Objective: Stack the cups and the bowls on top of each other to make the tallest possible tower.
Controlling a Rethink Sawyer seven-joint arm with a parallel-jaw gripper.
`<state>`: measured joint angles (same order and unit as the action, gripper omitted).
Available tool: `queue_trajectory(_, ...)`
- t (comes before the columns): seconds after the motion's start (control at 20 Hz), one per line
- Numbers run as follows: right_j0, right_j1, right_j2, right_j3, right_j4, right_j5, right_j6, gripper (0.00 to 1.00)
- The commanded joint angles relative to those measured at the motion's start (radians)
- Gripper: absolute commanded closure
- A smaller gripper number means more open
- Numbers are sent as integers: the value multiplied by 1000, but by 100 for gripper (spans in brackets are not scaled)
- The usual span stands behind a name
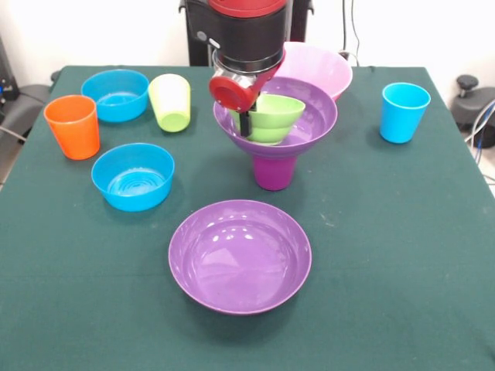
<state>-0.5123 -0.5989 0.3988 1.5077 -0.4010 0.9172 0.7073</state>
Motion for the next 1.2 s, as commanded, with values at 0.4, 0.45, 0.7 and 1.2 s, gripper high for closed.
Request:
queue_trajectory(0.4, 65, 29, -50, 51, 48, 80, 177, 100)
queue_trajectory(0.45, 65, 28, -50, 52, 52, 82, 172, 100)
queue_trajectory(0.7, 61, 21, -43, 55, 64, 92, 146, 100)
queue_trajectory(1.2, 50, 5, -41, 62, 60, 139, 92, 100)
